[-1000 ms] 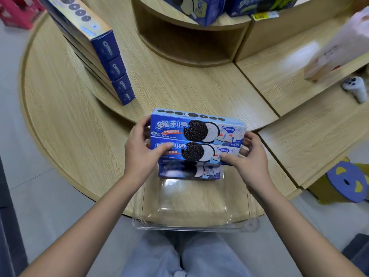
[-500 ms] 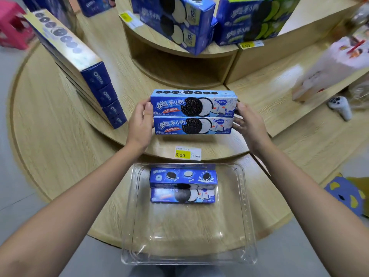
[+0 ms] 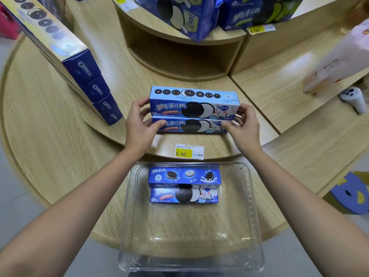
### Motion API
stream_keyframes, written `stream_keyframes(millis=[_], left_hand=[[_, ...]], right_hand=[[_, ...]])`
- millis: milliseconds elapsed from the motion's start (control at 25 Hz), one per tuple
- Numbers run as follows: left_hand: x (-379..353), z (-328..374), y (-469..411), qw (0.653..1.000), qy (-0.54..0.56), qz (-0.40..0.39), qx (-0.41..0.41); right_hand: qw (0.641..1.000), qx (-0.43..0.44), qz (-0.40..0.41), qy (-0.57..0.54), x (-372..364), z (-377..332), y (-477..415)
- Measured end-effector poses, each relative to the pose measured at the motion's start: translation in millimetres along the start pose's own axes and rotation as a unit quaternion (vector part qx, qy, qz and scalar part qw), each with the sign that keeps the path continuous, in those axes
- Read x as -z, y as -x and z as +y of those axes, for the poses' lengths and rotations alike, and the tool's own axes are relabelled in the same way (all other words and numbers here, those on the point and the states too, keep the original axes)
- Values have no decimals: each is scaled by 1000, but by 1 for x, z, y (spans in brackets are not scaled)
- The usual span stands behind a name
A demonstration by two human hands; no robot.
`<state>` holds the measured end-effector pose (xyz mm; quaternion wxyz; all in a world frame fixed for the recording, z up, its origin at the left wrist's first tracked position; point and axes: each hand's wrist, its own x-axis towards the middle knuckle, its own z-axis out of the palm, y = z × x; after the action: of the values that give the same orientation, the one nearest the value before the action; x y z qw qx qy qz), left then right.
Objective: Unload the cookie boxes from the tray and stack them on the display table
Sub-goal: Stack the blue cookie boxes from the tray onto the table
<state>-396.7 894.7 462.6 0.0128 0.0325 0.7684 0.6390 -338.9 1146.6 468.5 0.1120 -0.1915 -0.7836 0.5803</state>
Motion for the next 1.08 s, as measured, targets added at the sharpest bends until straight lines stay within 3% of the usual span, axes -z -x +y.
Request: stream_keyframes(millis=[440,1080], left_hand=[[-1,-9,14,998,-3,64,-22],[3,-12,18,996,-22,89,-5]], right_hand=[[1000,1,11,-17,-3,6,19],[996,21,-7,90,0,2,18]])
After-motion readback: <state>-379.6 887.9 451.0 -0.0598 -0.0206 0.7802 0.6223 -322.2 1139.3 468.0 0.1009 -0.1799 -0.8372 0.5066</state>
